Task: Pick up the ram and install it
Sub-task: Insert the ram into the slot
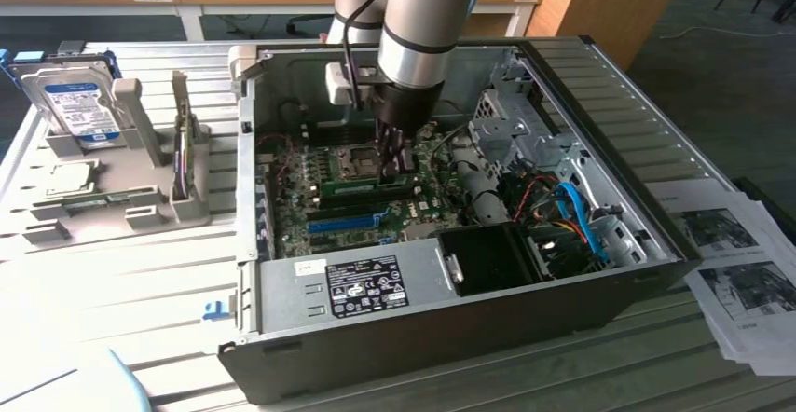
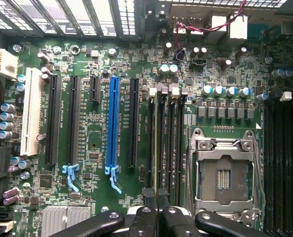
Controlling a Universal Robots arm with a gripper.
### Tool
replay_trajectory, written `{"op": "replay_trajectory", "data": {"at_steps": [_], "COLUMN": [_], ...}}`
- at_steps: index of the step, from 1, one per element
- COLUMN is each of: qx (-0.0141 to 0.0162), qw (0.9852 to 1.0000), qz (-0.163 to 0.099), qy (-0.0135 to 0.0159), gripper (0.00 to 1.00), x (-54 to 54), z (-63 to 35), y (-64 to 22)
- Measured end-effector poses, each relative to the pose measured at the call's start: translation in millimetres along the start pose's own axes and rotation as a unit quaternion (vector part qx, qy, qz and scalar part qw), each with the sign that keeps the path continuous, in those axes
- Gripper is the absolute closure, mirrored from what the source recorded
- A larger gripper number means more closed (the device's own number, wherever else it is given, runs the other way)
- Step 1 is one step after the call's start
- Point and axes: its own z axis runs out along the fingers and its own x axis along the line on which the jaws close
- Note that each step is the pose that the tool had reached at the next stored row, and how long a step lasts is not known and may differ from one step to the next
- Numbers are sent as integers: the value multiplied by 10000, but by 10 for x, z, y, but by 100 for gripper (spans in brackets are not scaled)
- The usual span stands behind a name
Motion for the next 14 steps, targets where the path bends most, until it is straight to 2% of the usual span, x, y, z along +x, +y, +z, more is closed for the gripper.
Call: {"op": "replay_trajectory", "data": {"at_steps": [14], "qx": [1], "qw": [10000], "qz": [44], "qy": [-2], "gripper": [89], "x": [5], "z": [-6], "y": [1]}}
